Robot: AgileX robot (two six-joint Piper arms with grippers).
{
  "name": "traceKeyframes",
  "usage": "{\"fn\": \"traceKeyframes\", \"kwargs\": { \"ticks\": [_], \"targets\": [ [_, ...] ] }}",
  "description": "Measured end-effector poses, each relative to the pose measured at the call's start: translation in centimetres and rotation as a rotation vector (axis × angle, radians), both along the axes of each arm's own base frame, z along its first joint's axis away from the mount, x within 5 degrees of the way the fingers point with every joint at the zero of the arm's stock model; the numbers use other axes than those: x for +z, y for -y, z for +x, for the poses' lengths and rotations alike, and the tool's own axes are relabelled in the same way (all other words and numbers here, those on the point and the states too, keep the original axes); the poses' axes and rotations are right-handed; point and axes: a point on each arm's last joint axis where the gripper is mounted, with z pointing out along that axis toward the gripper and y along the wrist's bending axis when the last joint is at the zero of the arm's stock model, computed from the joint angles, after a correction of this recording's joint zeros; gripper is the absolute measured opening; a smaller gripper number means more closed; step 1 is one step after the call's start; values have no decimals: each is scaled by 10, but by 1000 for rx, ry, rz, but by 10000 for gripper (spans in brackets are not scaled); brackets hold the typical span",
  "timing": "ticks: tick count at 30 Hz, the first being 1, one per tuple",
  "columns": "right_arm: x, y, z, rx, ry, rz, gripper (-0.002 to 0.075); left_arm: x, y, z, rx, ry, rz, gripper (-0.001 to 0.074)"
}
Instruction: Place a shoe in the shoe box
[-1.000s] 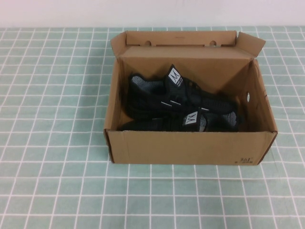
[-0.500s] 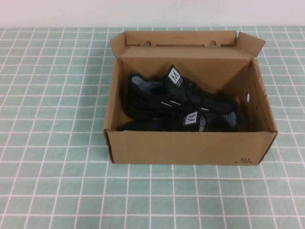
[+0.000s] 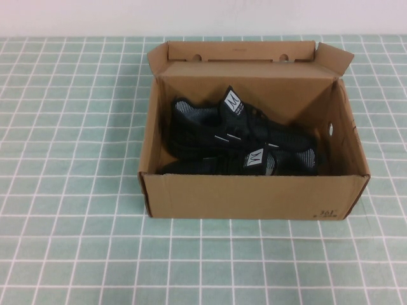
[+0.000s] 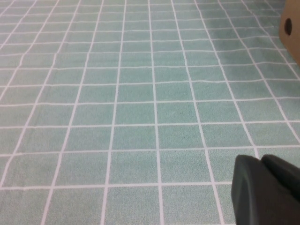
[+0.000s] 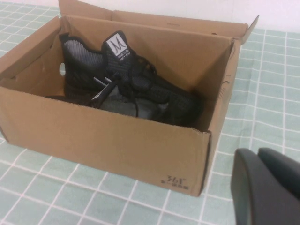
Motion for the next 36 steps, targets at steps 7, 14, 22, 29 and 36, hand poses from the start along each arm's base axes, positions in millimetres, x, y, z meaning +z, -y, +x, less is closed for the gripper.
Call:
{"fn": "traceKeyframes", "kwargs": {
  "ticks": [7, 14, 22, 29, 36],
  "targets": [
    [0, 10, 3, -115, 23, -64, -8, 0, 0, 0, 0, 0, 2, -4],
    [-29, 21, 3, -251, 66, -115, -8, 0, 0, 0, 0, 0, 2, -4],
    [-92, 25, -11, -285, 83, -108, -8, 0, 0, 0, 0, 0, 2, -4],
    [-122, 26, -15, -292, 16, -119, -8, 0, 0, 0, 1, -4, 2, -4],
    [-124, 27, -15, -293, 3, -127, -8, 0, 0, 0, 1, -4, 2, -4]
  ]
}}
